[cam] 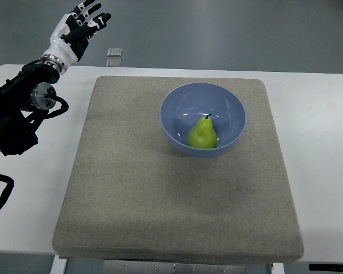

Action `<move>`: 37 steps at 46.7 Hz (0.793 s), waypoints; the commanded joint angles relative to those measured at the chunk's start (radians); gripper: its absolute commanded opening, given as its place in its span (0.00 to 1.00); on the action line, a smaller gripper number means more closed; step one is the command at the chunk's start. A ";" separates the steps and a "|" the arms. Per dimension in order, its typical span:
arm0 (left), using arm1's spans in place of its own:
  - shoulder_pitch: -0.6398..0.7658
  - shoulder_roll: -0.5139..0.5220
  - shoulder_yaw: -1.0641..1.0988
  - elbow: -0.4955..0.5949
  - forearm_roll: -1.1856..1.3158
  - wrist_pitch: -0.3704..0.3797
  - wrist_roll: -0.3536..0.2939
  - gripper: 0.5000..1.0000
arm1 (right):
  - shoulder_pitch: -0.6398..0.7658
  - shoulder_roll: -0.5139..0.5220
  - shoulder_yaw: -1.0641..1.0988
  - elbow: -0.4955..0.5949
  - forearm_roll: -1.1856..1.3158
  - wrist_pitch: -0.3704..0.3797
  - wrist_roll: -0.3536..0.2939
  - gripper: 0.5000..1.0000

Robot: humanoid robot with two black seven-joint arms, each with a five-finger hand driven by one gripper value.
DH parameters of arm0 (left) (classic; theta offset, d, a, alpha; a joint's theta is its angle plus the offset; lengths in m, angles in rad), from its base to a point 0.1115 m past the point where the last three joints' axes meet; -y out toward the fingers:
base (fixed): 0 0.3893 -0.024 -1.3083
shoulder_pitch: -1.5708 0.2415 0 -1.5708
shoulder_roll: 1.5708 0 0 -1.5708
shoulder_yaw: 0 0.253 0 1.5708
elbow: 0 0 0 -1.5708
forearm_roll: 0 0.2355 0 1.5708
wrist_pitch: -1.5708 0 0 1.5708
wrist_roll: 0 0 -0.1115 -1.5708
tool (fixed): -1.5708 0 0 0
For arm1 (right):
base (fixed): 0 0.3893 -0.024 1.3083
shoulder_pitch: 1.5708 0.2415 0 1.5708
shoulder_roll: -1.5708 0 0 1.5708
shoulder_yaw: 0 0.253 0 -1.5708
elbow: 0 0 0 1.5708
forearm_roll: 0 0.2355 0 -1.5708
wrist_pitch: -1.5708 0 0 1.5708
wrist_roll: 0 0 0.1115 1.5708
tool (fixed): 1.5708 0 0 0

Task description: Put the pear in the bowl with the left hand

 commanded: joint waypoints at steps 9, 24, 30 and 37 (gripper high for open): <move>-0.001 -0.028 -0.011 0.078 -0.184 0.037 0.012 0.78 | 0.000 0.000 0.000 0.000 0.000 0.001 -0.001 0.85; -0.001 -0.034 -0.012 0.081 -0.248 0.034 0.011 0.83 | 0.000 0.000 0.000 0.000 0.000 0.001 0.001 0.85; 0.001 -0.034 -0.011 0.083 -0.245 0.034 0.008 0.92 | 0.000 0.000 0.000 0.000 0.000 -0.001 0.001 0.85; 0.001 -0.034 -0.004 0.083 -0.245 0.035 0.005 0.93 | 0.000 0.000 0.000 0.000 0.000 0.001 0.001 0.85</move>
